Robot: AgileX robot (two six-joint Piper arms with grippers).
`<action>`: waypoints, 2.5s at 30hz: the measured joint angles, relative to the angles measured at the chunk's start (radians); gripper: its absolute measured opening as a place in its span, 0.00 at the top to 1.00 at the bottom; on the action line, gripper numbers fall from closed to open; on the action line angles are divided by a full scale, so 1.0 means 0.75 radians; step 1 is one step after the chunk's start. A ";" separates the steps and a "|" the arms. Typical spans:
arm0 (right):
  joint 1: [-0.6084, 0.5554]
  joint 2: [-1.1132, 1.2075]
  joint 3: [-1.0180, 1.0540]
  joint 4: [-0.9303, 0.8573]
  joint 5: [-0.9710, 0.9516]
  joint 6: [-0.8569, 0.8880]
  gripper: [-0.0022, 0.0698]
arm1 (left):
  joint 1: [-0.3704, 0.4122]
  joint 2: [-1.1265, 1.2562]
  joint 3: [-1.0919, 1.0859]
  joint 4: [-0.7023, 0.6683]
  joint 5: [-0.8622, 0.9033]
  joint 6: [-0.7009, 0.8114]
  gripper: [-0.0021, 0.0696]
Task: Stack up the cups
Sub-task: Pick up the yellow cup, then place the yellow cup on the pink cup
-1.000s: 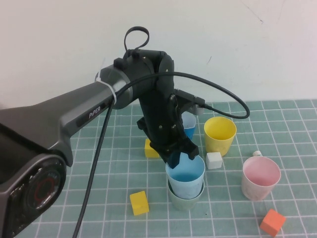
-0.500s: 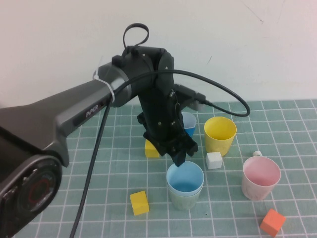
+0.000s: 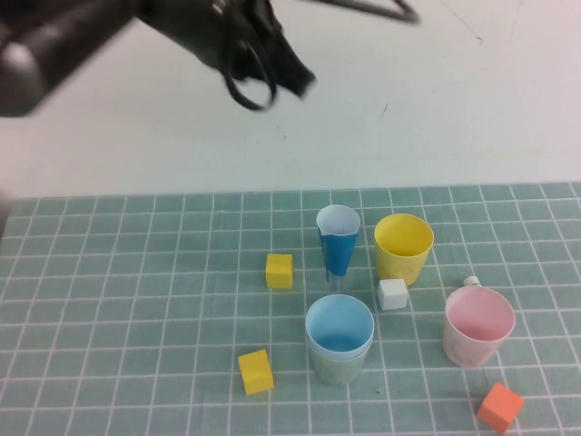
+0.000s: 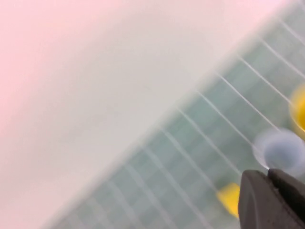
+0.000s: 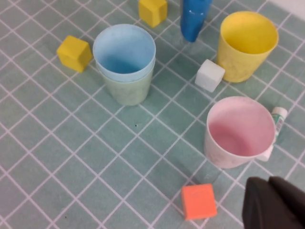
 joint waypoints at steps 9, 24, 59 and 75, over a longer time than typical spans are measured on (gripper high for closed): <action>0.236 0.465 -0.178 -0.111 -0.140 0.010 0.97 | 0.000 -0.477 0.268 0.170 -0.146 -0.076 0.97; 0.331 1.130 -0.807 -0.165 -0.174 0.185 0.56 | 0.000 -1.265 1.505 0.178 -0.670 -0.277 0.97; 0.331 1.857 -1.797 -0.437 0.262 0.339 0.94 | 0.000 -1.489 1.974 0.187 -0.902 -0.322 0.97; 0.358 1.394 -1.576 -0.698 0.543 0.523 0.94 | 0.000 -1.489 1.974 0.189 -0.873 -0.325 0.97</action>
